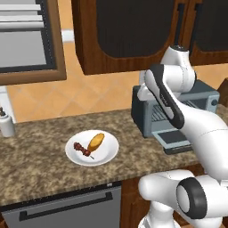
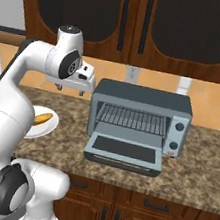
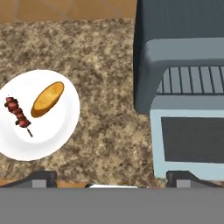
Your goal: Pick up the kebab skewer and baguette bread, and place them inside the toaster oven. Close the toaster oven door and start by setting the timer.
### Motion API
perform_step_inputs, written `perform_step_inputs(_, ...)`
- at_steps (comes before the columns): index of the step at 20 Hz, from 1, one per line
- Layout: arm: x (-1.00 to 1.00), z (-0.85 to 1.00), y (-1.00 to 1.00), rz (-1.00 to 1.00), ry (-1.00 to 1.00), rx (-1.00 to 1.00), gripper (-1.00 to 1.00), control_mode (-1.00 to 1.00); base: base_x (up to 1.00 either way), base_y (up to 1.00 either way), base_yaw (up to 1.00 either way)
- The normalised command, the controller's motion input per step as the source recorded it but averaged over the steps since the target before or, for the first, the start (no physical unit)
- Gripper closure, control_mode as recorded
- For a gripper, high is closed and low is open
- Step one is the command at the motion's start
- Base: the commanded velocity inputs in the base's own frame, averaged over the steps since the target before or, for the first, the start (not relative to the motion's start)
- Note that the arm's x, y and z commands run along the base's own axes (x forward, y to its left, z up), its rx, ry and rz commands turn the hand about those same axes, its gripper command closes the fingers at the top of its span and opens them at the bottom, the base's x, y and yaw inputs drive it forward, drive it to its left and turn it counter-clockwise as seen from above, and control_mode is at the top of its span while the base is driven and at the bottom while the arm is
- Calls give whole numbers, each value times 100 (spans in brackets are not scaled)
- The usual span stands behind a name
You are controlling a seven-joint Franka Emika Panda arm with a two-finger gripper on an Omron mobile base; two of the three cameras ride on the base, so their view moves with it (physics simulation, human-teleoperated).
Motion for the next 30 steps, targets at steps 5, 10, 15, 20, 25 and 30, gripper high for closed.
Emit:
perform_step_inputs(5, 0, 0, 0, 0, 0, 0, -100, 100, 50, -1, -1)
perform_step_inputs(10, 0, 0, 0, 0, 0, 0, -100, 100, 26, -20, 2)
perform_step_inputs(15, 0, 0, 0, 0, 0, 0, -100, 100, 14, -33, 9)
perform_step_inputs(20, 0, 0, 0, 0, 0, 0, -100, 100, 23, -11, 7)
perform_step_inputs(25, 0, 0, 0, 0, 0, 0, -100, 100, 3, 0, 0)
perform_step_inputs(30, -2, -8, -29, 1, 0, 0, -100, -100, 0, 0, 0)
